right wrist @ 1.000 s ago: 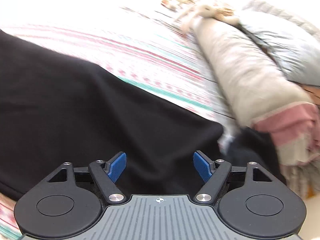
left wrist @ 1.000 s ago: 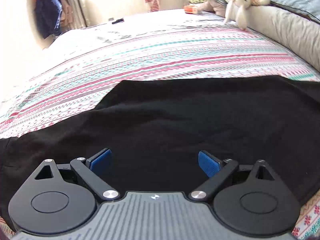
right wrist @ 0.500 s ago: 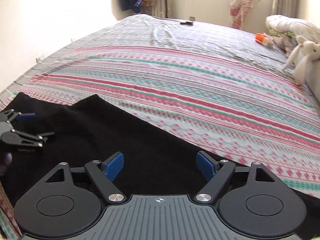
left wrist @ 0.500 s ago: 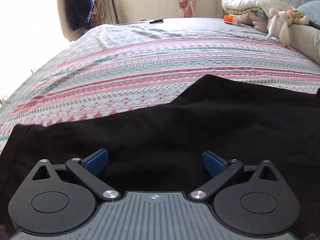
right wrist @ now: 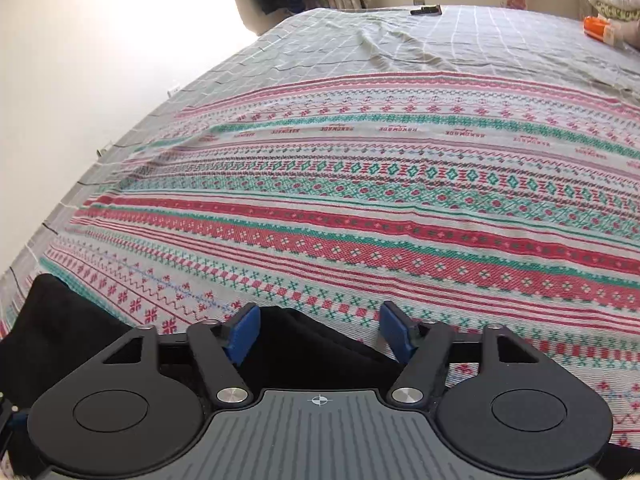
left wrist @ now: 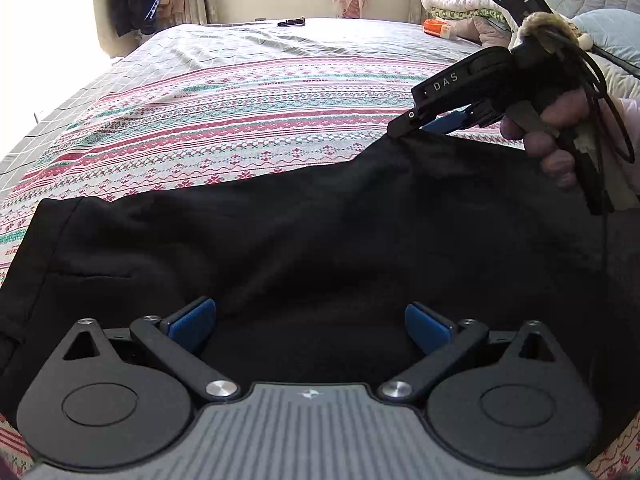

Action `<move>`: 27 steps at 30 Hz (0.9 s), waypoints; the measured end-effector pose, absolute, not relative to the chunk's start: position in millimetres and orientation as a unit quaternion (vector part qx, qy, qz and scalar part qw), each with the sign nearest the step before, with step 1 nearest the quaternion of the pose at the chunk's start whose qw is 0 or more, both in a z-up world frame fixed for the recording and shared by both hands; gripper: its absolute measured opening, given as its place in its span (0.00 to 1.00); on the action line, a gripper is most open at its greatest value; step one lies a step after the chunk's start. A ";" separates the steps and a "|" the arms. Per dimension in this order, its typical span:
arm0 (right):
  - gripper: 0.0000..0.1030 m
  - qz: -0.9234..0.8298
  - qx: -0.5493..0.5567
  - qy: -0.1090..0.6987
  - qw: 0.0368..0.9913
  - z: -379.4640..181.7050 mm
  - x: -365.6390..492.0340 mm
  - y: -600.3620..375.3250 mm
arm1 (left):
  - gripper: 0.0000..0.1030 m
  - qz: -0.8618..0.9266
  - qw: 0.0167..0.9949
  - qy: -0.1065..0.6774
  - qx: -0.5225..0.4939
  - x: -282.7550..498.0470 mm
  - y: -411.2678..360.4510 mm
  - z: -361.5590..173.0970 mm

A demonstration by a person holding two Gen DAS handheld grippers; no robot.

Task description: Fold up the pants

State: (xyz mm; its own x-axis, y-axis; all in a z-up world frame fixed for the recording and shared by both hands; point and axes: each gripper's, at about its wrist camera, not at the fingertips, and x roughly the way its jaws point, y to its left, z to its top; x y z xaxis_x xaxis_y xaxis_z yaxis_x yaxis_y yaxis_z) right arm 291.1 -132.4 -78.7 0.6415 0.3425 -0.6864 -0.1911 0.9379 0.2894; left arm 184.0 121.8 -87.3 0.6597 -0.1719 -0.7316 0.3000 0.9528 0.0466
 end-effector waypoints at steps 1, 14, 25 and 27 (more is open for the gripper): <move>0.24 0.173 0.090 0.404 0.894 -79.7 293.7 -126.4 | 1.00 -0.130 0.908 0.391 0.074 184.5 124.5 -87.0; 0.17 0.127 0.034 0.374 0.918 -65.5 293.7 -90.9 | 1.00 -0.048 0.930 0.364 -0.001 161.8 148.3 -64.5; 0.70 0.318 -0.009 0.366 0.875 -45.8 279.0 48.3 | 0.88 0.102 0.929 0.299 -0.192 116.3 242.3 -57.6; 0.70 0.334 -0.018 0.370 0.867 -48.7 280.1 71.4 | 0.88 0.103 0.932 0.283 -0.203 108.7 244.5 -50.9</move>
State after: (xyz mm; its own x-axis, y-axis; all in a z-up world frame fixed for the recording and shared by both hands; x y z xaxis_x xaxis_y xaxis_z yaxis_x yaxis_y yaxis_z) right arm 280.1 71.4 -48.7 0.5028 0.5655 -0.6538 -0.5917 0.7765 0.2166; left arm 108.7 244.5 -50.9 0.8187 0.0770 -0.5691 -0.3068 0.8964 -0.3201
